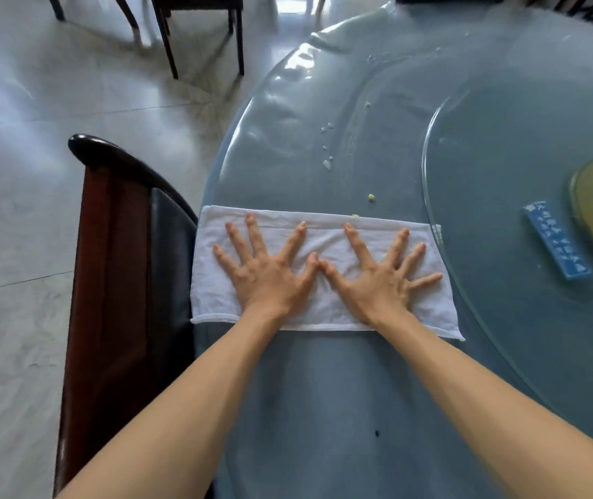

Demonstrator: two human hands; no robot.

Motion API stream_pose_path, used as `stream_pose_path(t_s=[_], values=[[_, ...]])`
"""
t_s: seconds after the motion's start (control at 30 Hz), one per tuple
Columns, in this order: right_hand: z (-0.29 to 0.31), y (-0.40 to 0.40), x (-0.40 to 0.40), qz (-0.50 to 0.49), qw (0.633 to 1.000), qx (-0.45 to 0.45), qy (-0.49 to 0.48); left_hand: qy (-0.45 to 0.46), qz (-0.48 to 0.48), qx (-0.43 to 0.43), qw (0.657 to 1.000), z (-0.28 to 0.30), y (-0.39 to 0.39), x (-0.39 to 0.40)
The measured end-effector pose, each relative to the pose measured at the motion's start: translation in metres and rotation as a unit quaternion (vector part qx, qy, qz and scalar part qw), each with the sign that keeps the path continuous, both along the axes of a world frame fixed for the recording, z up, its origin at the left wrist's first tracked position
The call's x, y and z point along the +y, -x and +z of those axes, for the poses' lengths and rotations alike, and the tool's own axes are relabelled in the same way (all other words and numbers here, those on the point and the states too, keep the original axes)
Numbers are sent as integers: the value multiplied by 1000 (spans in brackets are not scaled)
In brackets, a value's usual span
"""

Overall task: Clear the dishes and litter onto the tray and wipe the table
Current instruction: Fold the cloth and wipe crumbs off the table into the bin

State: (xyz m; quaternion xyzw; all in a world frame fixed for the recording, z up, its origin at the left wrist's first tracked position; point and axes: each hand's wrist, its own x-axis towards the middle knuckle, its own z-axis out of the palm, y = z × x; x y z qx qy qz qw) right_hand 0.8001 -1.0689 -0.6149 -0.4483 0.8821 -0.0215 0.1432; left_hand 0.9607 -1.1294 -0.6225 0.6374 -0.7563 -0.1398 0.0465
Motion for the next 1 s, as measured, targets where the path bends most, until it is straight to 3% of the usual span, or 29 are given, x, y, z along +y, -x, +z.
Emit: stream_pose_path(t_s=[0.53, 1.0], values=[[-5, 49, -222, -127, 992, 7, 6, -3, -142, -7, 990, -4, 68, -261], [-4, 88, -333, -227, 974, 19, -9, 1, -246, 16, 969, -11, 129, -396]])
